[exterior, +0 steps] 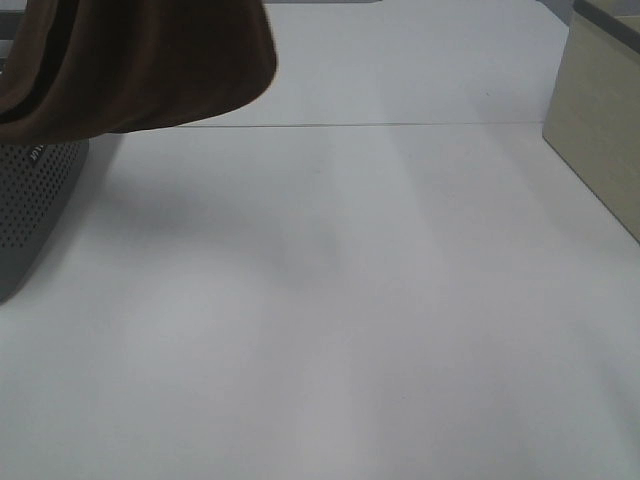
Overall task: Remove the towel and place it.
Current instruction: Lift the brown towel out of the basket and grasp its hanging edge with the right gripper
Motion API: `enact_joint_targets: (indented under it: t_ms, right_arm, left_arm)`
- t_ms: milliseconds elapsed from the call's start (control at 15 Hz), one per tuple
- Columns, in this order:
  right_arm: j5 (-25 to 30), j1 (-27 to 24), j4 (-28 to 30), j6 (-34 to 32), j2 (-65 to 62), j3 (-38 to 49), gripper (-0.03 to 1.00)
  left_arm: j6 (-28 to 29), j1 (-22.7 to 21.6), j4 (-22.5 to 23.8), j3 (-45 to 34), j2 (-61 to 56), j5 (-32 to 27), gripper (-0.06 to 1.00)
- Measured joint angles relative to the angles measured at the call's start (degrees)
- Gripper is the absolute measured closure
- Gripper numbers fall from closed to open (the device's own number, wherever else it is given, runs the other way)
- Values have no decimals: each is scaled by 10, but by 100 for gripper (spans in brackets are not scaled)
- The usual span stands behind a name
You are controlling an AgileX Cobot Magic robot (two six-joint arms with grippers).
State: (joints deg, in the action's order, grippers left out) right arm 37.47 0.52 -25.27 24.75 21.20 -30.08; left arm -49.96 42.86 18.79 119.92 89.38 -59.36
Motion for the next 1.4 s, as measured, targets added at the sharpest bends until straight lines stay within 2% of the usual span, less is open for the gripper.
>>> enact_joint_targets:
  t_ms: [133, 267, 400, 533, 733, 800, 933, 1000, 1133, 1333, 1400]
  right_arm:
    - [-50, 0, -164, 179, 107, 0, -2]
    - [-37, 0, -336, 417, 206, 0, -1]
    - [40, 0, -516, 619, 306, 0, -1]
    - [142, 0, -627, 770, 391, -8, -1]
    - [227, 7, -665, 833, 493, -60, -1]
    - [231, 46, -667, 847, 568, -117, -1]
    - [198, 92, -666, 845, 639, -180, -1]
    - [186, 101, -665, 839, 673, -212, 0]
    - [194, 103, -664, 823, 721, -261, 0]
    - [268, 144, -615, 818, 757, -292, 0]
    - [277, 162, -595, 815, 762, -293, 0]
  left_arm:
    - [-9, 30, 4, 0, 5, 12, 94]
    - [-34, 46, 5, 0, 16, 21, 94]
    - [-45, 57, 6, 0, 29, 21, 94]
    - [-49, 70, 6, 0, 37, 21, 94]
    - [-66, 81, 5, 0, 42, 22, 94]
    - [-74, 83, 5, 0, 48, 37, 94]
    - [-75, 83, 5, 0, 50, 52, 94]
    - [-75, 83, 5, 0, 50, 52, 94]
    - [-76, 83, 5, 0, 50, 52, 94]
    - [-85, 83, 7, 0, 51, 65, 94]
    - [-86, 83, 11, 0, 52, 72, 94]
